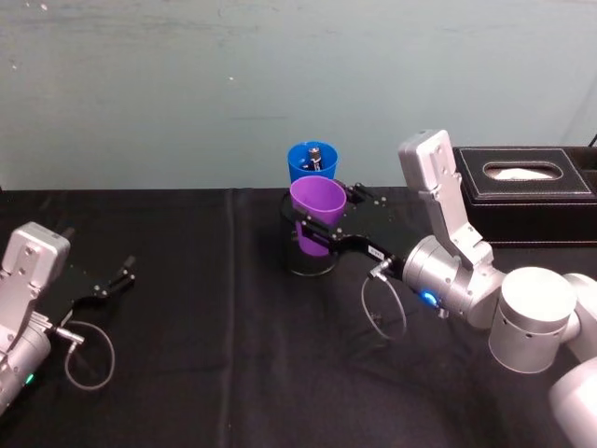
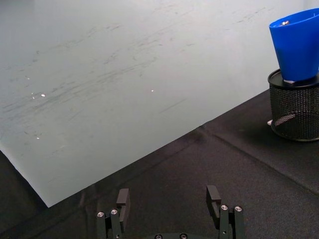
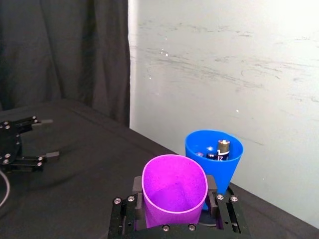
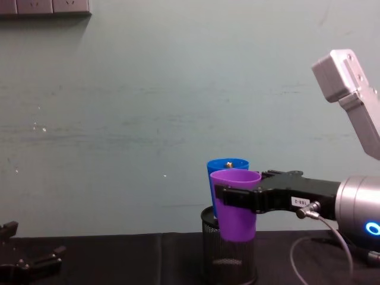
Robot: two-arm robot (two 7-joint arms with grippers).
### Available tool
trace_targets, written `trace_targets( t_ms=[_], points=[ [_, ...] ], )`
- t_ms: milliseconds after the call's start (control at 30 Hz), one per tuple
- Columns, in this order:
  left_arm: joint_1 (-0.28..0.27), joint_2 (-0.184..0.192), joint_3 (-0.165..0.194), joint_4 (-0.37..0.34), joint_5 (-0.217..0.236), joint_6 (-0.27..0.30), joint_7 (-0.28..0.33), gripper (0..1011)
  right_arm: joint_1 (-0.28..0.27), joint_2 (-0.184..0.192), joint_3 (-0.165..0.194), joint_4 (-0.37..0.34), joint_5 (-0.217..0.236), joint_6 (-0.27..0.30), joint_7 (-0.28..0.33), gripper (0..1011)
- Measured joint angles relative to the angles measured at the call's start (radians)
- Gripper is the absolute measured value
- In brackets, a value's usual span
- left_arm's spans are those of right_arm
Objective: Pick up one cup with a gripper and tap it against the other cup.
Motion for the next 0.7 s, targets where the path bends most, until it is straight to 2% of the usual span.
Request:
trace_targets(
  t_ms=[700],
  points=[
    [0.000,0.000,0.000,0.000,0.000,0.000,0.000,1000,0.064,-0.052,0.026,0.086,-0.014,-0.005,0.001,724]
  ],
)
